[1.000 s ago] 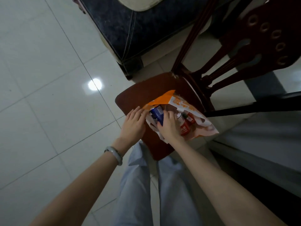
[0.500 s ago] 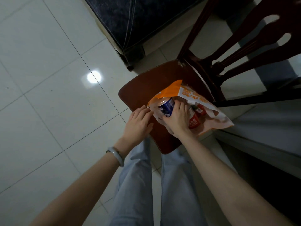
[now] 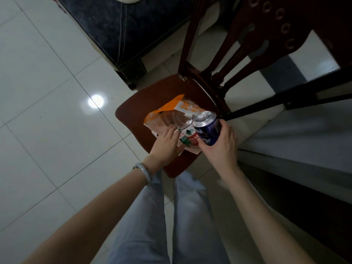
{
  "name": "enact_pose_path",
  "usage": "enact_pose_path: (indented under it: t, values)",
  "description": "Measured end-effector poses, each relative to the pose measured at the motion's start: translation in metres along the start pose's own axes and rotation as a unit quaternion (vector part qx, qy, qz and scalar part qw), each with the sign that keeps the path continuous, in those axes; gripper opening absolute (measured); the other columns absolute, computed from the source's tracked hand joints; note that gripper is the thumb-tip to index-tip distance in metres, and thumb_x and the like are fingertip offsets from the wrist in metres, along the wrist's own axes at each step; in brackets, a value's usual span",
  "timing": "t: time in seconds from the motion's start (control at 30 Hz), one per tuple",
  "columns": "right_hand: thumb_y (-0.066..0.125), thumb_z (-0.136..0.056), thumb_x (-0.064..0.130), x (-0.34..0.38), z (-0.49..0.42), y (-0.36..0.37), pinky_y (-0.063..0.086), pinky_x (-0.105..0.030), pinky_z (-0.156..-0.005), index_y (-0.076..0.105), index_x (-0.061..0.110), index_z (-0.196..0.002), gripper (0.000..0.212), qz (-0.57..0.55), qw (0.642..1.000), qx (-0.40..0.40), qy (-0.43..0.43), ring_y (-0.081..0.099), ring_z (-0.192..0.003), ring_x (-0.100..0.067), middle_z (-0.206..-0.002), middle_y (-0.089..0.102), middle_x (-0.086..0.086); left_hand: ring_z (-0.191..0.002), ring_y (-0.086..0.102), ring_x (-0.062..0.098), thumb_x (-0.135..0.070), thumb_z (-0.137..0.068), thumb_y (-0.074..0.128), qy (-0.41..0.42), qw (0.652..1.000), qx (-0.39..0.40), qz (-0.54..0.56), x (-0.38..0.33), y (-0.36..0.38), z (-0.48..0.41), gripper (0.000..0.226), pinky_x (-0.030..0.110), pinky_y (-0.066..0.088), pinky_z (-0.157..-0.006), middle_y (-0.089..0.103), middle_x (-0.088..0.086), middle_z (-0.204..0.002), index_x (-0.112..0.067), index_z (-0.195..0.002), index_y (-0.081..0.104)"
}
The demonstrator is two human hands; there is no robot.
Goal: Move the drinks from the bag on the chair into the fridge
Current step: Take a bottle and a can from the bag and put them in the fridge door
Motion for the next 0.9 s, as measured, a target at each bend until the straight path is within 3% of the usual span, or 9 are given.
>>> enact_pose_path:
  t: [0.07,0.13,0.23,0.37,0.47,0.63,0.7,0.8,0.9]
  values:
    - [0.08,-0.066,0.028,-0.012,-0.001,-0.012,0.042,-0.047,-0.099,0.041,0.003,-0.129,0.078,-0.007,1.0,-0.01,0.008,0.047,-0.118,-0.03,-0.124,0.053,-0.018,-0.136,0.029,0.031,-0.037,-0.093,0.054,-0.024,0.996,0.007,0.081,-0.013,0.009,-0.013,0.06,0.04,0.024,-0.112,0.034,0.017,-0.146,-0.004,-0.14,0.036]
    - [0.08,-0.066,0.029,-0.024,-0.004,-0.021,0.043,-0.049,-0.097,0.041,0.003,-0.128,0.077,-0.007,1.0,-0.014,0.015,0.047,-0.116,-0.03,-0.123,0.053,-0.017,-0.134,0.032,0.028,-0.037,-0.093,0.054,-0.104,0.978,0.0,0.181,-0.018,0.017,-0.029,0.062,0.039,0.028,-0.112,0.031,0.015,-0.146,-0.005,-0.141,0.033]
    - [0.08,-0.065,0.028,-0.037,-0.008,-0.025,0.044,-0.049,-0.096,0.042,0.003,-0.127,0.077,-0.001,1.0,-0.016,0.007,0.048,-0.115,-0.03,-0.121,0.054,-0.017,-0.129,0.038,0.031,-0.034,-0.09,0.058,-0.267,0.919,-0.026,0.29,-0.016,0.033,-0.049,0.068,0.042,0.036,-0.107,0.034,0.018,-0.142,-0.002,-0.141,0.026]
    - [0.082,-0.062,0.025,-0.04,-0.007,-0.019,0.046,-0.047,-0.091,0.044,0.003,-0.126,0.077,0.007,0.999,0.008,-0.04,0.05,-0.111,-0.032,-0.118,0.056,-0.018,-0.132,0.035,0.035,-0.035,-0.088,0.06,-0.37,0.858,-0.033,0.355,-0.018,0.051,-0.07,0.086,0.043,0.037,-0.106,0.029,0.024,-0.146,0.005,-0.144,0.009]
    - [0.082,-0.063,0.025,-0.044,-0.012,-0.018,0.044,-0.045,-0.092,0.044,0.004,-0.127,0.078,0.009,0.999,0.02,-0.049,0.049,-0.113,-0.032,-0.119,0.055,-0.017,-0.125,0.045,0.035,-0.038,-0.087,0.062,-0.431,0.812,-0.047,0.391,-0.014,0.06,-0.077,0.077,0.041,0.042,-0.1,0.042,0.022,-0.14,0.005,-0.136,0.022]
    - [0.081,-0.063,0.026,-0.05,-0.019,-0.02,0.043,-0.046,-0.093,0.043,0.003,-0.126,0.077,0.008,0.998,0.032,-0.055,0.049,-0.112,-0.033,-0.119,0.055,-0.017,-0.118,0.052,0.032,-0.05,-0.08,0.066,-0.469,0.774,-0.073,0.419,-0.014,0.067,-0.079,0.088,0.035,0.044,-0.084,0.048,0.015,-0.133,0.0,-0.137,0.021]
    - [0.081,-0.063,0.027,-0.051,-0.017,-0.02,0.043,-0.045,-0.093,0.043,0.004,-0.127,0.078,0.008,0.998,0.04,-0.055,0.049,-0.112,-0.032,-0.119,0.055,-0.016,-0.11,0.057,0.03,-0.053,-0.077,0.068,-0.488,0.756,-0.069,0.43,-0.012,0.071,-0.08,0.087,0.031,0.044,-0.075,0.053,0.011,-0.126,0.002,-0.132,0.03]
    - [0.081,-0.063,0.028,-0.05,-0.015,-0.022,0.042,-0.044,-0.094,0.043,0.005,-0.127,0.079,0.011,0.997,0.047,-0.057,0.048,-0.113,-0.031,-0.119,0.055,-0.015,-0.083,0.064,0.023,-0.045,-0.073,0.075,-0.5,0.703,-0.081,0.5,-0.009,0.072,-0.082,0.058,0.028,0.047,-0.058,0.068,0.01,-0.102,0.001,-0.105,0.059]
    - [0.081,-0.064,0.028,-0.05,-0.015,-0.028,0.043,-0.044,-0.094,0.042,0.005,-0.128,0.079,0.008,0.997,0.048,-0.06,0.047,-0.114,-0.029,-0.12,0.054,-0.015,-0.077,0.063,0.02,-0.044,-0.073,0.075,-0.501,0.685,-0.075,0.523,-0.013,0.066,-0.073,0.045,0.03,0.05,-0.061,0.066,0.006,-0.085,-0.005,-0.091,0.062]
Point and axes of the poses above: each hand's wrist, its own z-axis away from the middle knuckle, its own y-axis out of the palm, x = y × z, the point moved 4 cm from there along -z, towards the middle knuckle
